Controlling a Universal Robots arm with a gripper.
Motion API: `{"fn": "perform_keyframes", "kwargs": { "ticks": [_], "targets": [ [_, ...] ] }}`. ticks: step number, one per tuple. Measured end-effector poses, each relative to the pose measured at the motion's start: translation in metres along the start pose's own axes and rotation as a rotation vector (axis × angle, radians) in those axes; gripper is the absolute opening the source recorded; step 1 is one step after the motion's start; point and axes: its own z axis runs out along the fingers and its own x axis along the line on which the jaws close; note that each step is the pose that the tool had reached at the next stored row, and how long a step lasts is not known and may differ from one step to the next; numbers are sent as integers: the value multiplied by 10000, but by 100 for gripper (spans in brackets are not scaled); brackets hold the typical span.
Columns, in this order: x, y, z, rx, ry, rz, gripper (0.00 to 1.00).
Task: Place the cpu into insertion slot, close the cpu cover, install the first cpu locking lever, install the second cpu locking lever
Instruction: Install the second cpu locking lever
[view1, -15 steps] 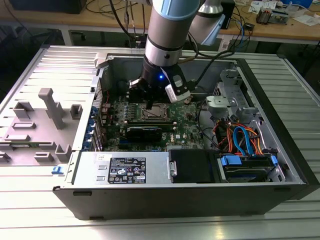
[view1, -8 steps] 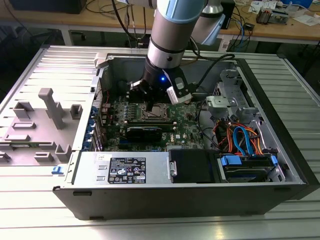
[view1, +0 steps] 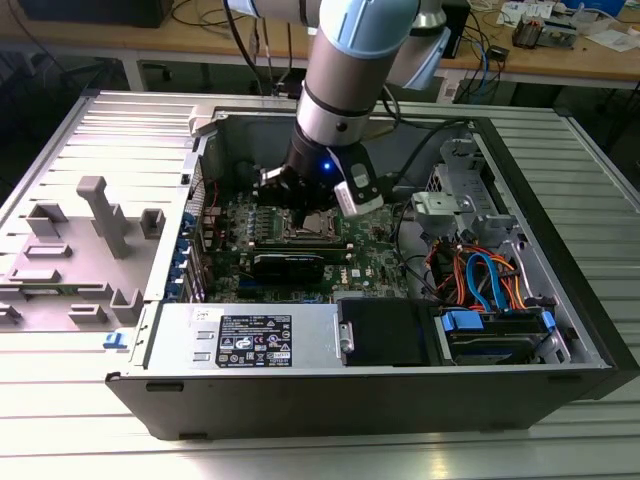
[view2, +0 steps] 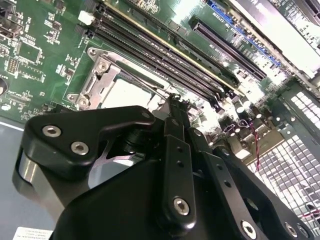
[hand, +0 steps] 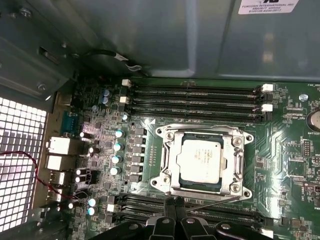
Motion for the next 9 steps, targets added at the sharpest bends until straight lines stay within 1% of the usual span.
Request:
{"fn": "perform_keyframes", "kwargs": {
  "ticks": [2,3,4,7,9],
  "targets": [
    [-5,-12,28,-3,43,14,11],
    [-4,-19,29,-11,95,24,11],
    [-4,-25,30,-21,183,36,11],
    [-4,-31,41,-26,253,50,11],
    [-9,-38,67,-30,276,55,11]
  ]
}}
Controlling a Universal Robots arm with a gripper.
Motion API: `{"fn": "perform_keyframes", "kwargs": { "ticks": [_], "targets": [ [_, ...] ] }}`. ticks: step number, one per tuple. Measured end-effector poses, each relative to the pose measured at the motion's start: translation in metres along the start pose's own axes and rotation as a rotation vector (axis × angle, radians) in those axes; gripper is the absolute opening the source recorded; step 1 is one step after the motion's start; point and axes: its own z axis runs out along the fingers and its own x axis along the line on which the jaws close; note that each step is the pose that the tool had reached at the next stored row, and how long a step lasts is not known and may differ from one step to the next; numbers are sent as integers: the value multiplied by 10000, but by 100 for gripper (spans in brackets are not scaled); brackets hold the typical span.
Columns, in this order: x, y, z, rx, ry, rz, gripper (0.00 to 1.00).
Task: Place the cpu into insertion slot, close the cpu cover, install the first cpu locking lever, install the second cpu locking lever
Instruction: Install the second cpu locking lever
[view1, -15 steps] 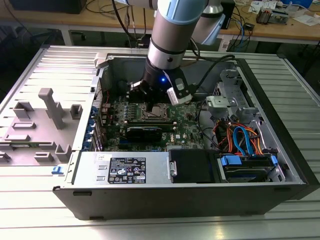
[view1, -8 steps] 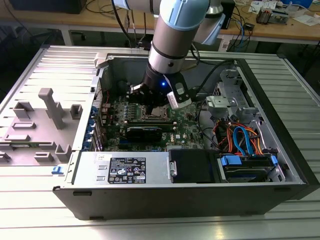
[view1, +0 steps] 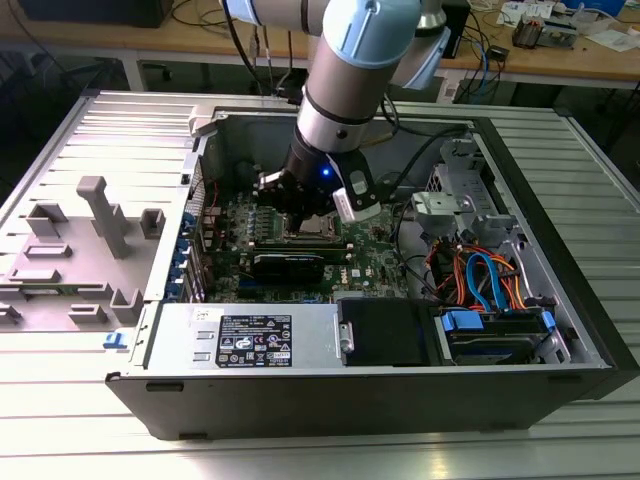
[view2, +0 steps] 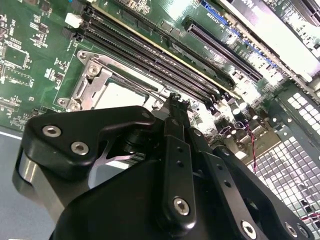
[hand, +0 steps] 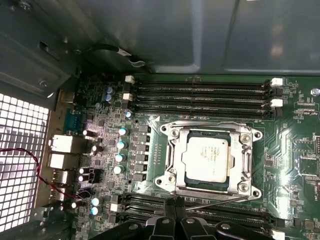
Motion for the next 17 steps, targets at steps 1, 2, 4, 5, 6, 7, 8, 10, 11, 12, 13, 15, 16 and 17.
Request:
{"fn": "perform_keyframes", "kwargs": {
  "ticks": [1,2,4,5,6,7,8,10,11,12,13,15,16,17],
  "targets": [
    [-2,-1,9,0,4,1,11],
    [-4,-3,21,0,6,2,11],
    [-4,-7,53,0,6,2,11],
    [1,-8,61,0,6,1,11],
    [14,-8,70,1,6,1,11],
    [30,-8,76,4,0,1,11],
    [58,-6,89,6,-51,-5,11],
    [83,-5,108,26,-261,-29,11],
    [94,-5,114,31,-336,-39,11],
    [108,-4,119,35,-386,-46,11],
    [128,-3,128,40,-444,-53,11],
    [157,-3,144,51,-549,-64,11],
    [172,-2,154,57,-615,-71,11],
    [184,-2,160,62,-652,-77,11]
  ]
}}
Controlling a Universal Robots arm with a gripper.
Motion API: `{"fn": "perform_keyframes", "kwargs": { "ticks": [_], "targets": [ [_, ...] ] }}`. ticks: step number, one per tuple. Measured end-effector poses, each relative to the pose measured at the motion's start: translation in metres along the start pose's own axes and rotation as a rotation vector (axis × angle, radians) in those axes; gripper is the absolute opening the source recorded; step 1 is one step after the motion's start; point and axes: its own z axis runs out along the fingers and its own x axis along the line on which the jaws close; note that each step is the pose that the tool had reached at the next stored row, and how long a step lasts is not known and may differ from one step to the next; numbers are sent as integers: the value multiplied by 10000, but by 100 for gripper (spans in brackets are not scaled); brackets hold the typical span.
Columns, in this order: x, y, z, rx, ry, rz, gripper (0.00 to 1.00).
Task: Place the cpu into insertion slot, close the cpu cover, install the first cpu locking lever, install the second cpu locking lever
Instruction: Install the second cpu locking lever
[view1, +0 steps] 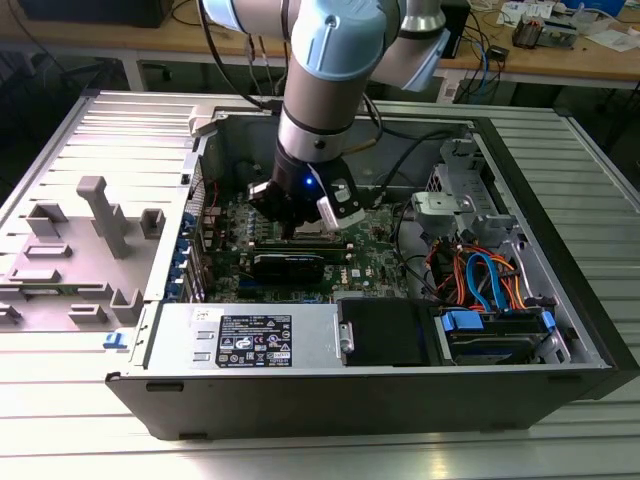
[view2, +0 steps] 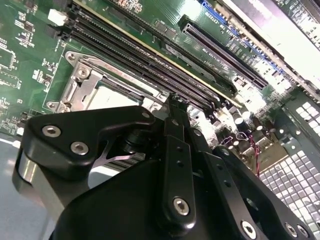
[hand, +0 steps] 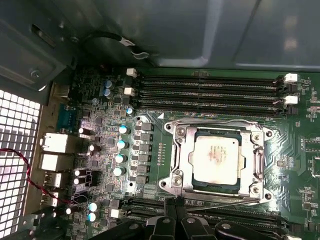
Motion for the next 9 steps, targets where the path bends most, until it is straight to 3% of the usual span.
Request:
{"fn": "perform_keyframes", "kwargs": {
  "ticks": [3,5,6,8,9],
  "targets": [
    [38,3,14,9,-103,-13,11],
    [56,11,43,27,-288,-34,11],
    [63,12,49,31,-326,-38,11],
    [99,20,85,44,-495,-59,11],
    [112,23,99,50,-538,-65,11]
  ]
}}
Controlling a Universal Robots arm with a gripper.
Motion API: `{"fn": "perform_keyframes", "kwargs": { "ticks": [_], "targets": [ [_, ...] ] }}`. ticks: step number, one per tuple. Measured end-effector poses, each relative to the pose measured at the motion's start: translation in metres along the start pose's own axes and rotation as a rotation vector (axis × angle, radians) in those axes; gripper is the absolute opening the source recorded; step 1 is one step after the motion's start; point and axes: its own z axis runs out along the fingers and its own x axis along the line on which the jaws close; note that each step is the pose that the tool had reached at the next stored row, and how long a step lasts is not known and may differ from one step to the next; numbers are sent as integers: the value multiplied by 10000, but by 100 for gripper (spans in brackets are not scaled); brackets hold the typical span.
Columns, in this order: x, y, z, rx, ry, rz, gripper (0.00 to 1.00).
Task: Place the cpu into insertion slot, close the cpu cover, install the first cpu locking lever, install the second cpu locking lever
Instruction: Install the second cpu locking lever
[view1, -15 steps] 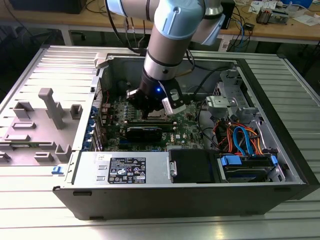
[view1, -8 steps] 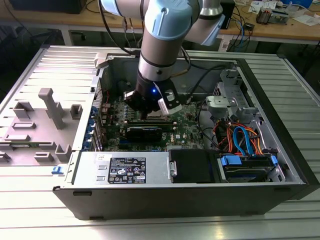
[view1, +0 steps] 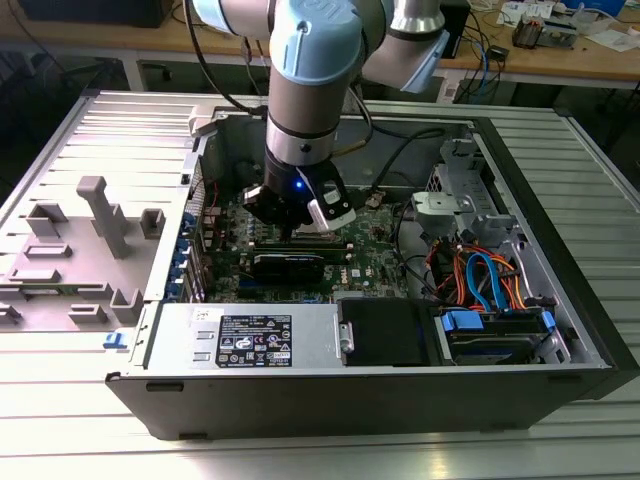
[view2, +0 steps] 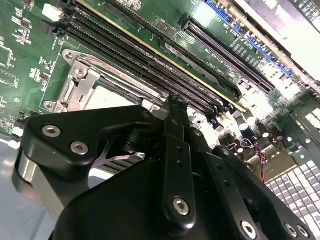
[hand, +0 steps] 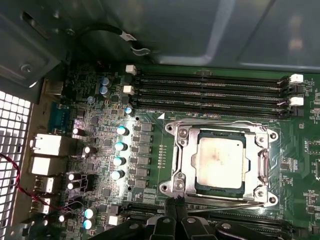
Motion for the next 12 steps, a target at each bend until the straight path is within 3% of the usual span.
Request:
{"fn": "perform_keyframes", "kwargs": {
  "ticks": [6,12],
  "targets": [
    [46,24,49,16,-148,-17,11],
    [57,24,56,14,-160,-21,11]
  ]
}}
